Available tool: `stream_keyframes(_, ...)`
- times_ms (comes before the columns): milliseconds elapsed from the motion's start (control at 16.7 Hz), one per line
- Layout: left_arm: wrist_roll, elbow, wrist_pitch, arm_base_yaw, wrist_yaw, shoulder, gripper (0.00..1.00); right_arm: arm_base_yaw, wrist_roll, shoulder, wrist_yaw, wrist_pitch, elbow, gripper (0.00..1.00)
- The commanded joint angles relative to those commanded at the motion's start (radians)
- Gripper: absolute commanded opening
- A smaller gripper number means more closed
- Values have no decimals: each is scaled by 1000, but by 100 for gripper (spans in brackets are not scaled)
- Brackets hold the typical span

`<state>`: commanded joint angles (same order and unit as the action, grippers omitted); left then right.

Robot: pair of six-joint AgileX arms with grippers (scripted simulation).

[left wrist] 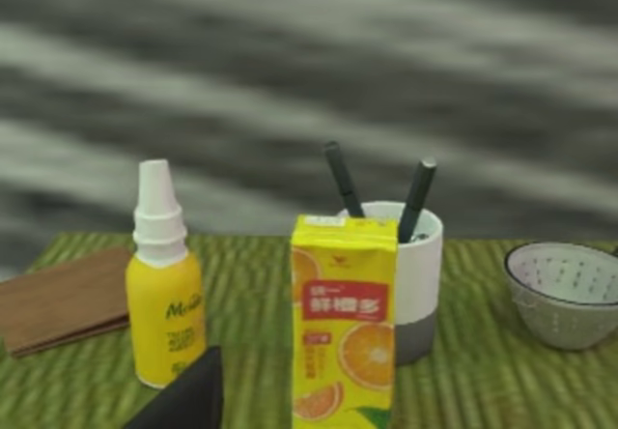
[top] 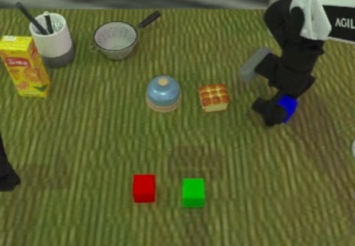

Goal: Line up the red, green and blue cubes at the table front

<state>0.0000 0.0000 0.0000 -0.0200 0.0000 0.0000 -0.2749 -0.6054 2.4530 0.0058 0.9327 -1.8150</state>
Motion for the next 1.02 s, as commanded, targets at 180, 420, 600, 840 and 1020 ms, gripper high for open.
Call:
stream_keyframes(180,0,0,0,0,0,0,100,0,0,0,0,0,0,10)
stream_keyframes(420,0,0,0,0,0,0,100,0,0,0,0,0,0,0)
stream_keyframes(600,0,0,0,0,0,0,100,0,0,0,0,0,0,0)
stream_keyframes(840,0,0,0,0,0,0,100,-4,14,-40,-16,24,-7,0)
stream_keyframes(1020,0,0,0,0,0,0,100,-10,9,-61,-16,97,-60,0)
